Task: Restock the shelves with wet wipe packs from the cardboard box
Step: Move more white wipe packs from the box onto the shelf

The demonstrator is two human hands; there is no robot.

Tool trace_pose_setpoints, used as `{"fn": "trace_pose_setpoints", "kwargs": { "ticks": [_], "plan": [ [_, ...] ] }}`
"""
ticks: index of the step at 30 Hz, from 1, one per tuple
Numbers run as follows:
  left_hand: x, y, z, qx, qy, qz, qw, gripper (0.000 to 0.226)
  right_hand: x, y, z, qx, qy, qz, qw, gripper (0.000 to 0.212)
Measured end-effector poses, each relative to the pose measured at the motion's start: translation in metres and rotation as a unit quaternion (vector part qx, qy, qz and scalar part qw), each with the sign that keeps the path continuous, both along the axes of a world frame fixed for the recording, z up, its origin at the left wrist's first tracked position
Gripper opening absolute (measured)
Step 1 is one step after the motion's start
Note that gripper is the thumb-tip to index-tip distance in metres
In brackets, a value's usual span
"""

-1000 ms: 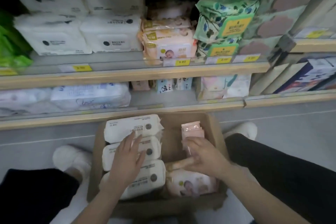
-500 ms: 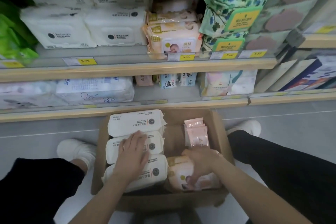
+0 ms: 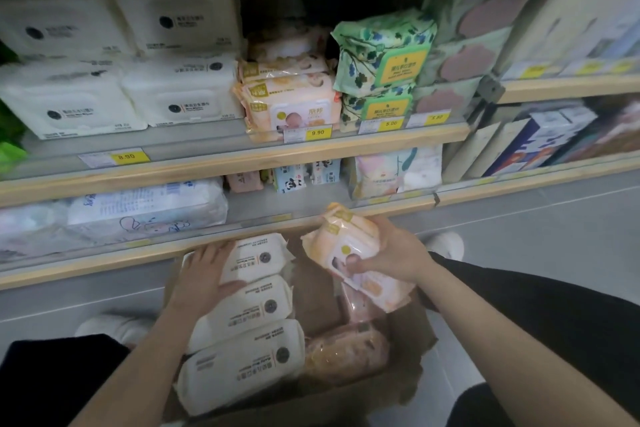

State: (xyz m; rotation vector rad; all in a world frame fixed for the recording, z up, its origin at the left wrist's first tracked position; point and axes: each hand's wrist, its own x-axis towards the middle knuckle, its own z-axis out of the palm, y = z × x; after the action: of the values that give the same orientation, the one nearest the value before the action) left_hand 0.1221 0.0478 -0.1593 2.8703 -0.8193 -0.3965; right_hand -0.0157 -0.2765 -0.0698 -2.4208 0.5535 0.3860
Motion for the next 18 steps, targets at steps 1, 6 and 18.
{"fn": "trace_pose_setpoints", "kwargs": {
  "ticks": [1,6,18],
  "plan": [
    [0.003,0.0,0.0,0.007,-0.007,-0.008,1.0,0.087,-0.002,0.0,-0.002,0.008,-0.004,-0.016,1.0,0.087],
    [0.006,-0.011,0.002,0.057,-0.028,-0.05,0.997,0.089,-0.007,-0.001,-0.02,0.01,0.005,-0.055,0.998,0.093],
    [0.021,-0.028,0.0,0.112,0.0,-0.079,0.991,0.097,0.005,-0.002,-0.032,0.065,-0.003,-0.081,0.995,0.09]
  ]
}}
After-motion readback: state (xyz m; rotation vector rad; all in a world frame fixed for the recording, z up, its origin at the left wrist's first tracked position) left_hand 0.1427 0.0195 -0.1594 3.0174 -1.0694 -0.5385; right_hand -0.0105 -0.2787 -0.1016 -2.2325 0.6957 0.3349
